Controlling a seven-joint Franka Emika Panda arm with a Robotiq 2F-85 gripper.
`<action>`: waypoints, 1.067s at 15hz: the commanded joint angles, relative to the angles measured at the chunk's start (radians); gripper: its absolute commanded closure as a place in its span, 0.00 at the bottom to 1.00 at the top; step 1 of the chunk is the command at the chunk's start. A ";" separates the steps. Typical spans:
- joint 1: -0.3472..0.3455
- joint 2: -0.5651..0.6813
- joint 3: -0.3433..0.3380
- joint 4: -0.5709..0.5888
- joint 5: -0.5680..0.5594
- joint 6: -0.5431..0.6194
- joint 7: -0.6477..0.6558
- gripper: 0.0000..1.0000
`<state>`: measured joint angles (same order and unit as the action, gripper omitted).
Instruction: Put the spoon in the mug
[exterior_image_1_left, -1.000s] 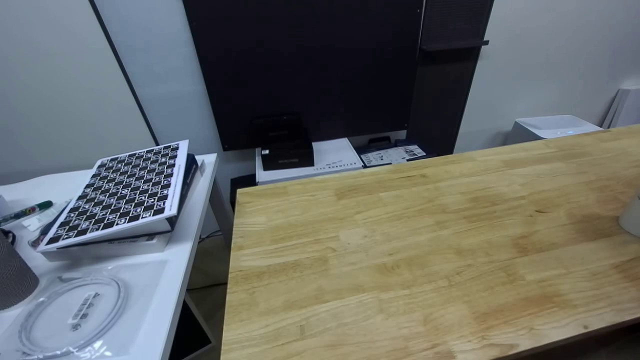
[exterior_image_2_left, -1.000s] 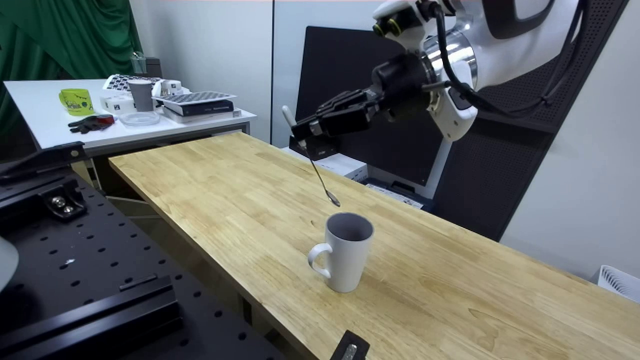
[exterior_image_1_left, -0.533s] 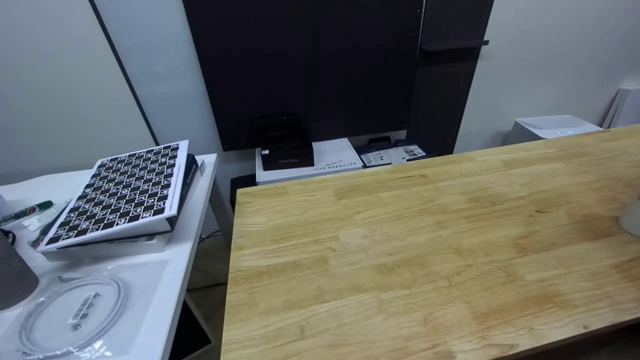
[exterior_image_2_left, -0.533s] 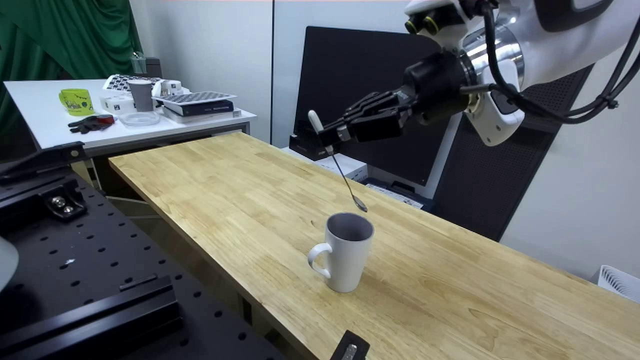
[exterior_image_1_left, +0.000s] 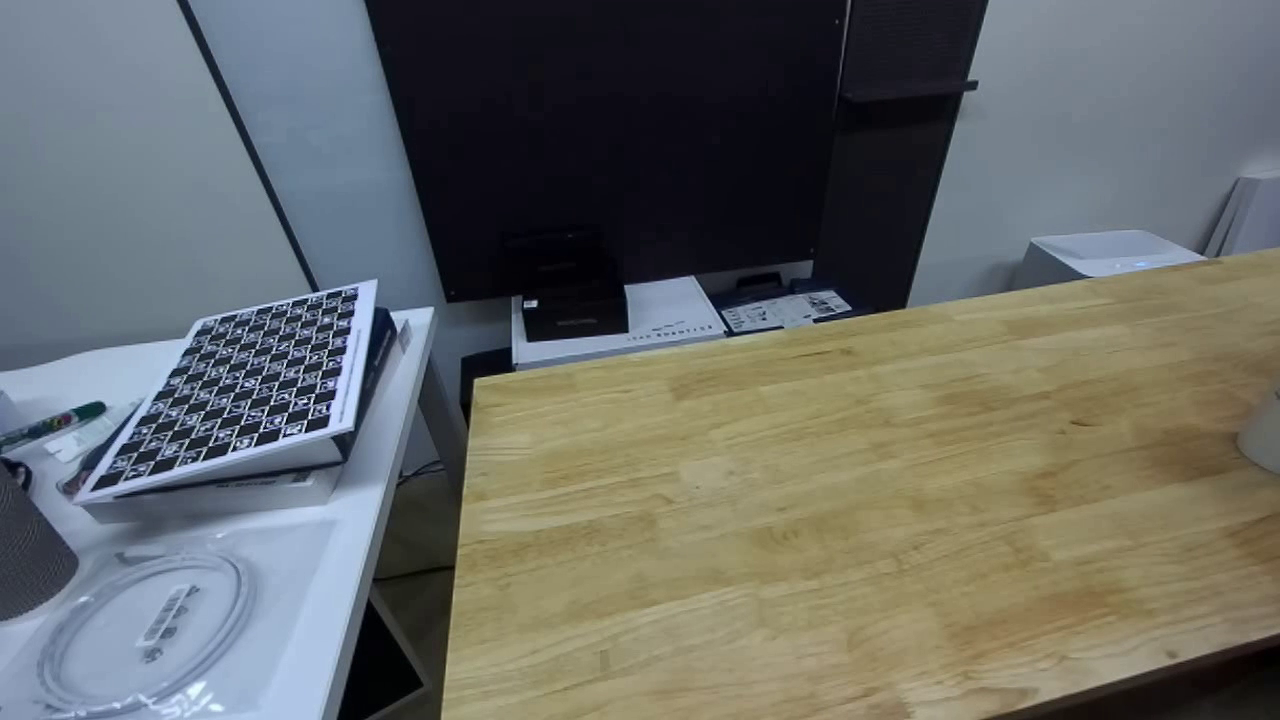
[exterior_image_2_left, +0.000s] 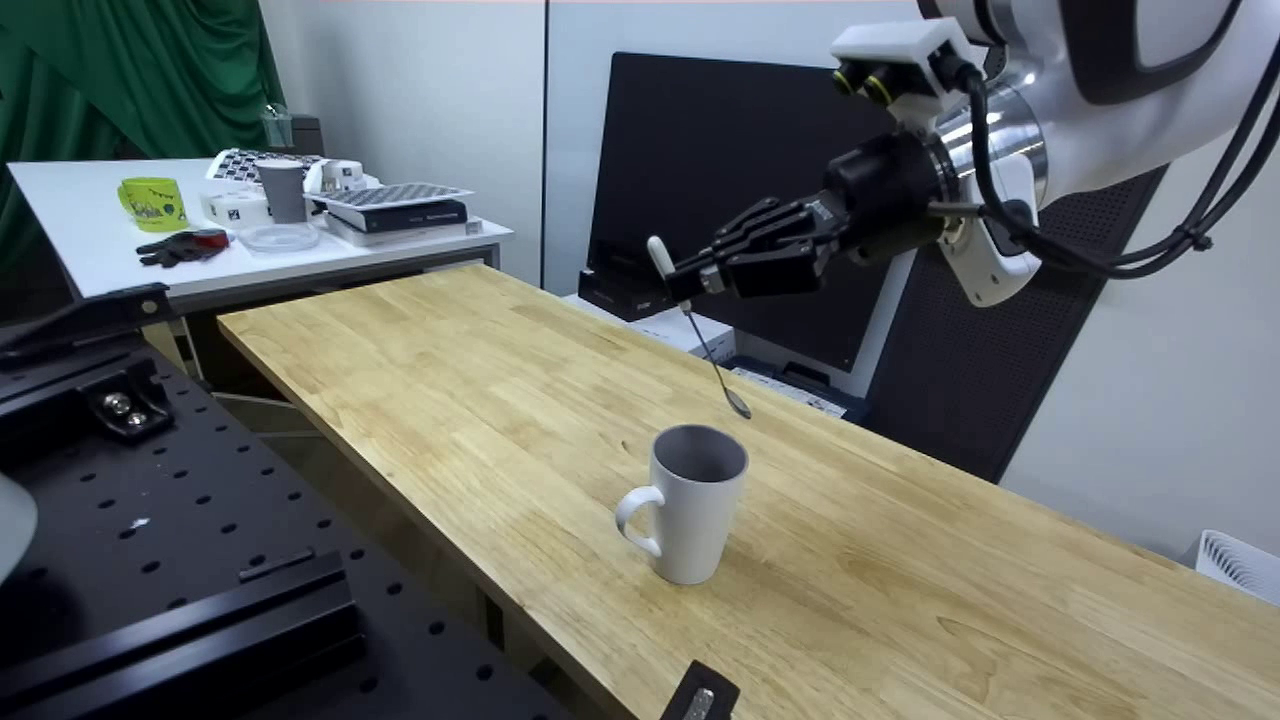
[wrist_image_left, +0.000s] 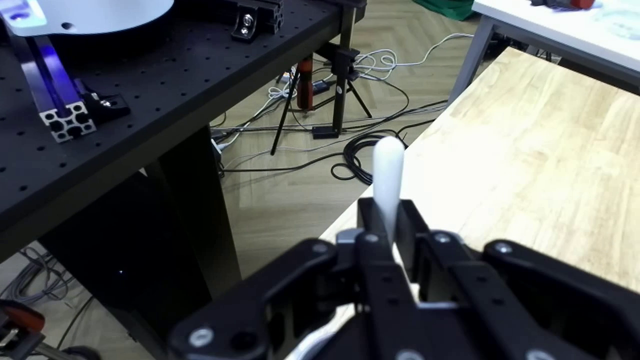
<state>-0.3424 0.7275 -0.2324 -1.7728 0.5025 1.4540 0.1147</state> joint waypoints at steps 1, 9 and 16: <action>-0.037 0.089 0.028 0.103 0.034 -0.054 0.005 0.97; -0.037 0.141 0.034 0.132 0.058 -0.089 0.016 0.97; -0.050 0.193 0.031 0.156 0.069 -0.113 0.014 0.97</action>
<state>-0.3489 0.8232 -0.2175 -1.7195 0.5529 1.3992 0.1148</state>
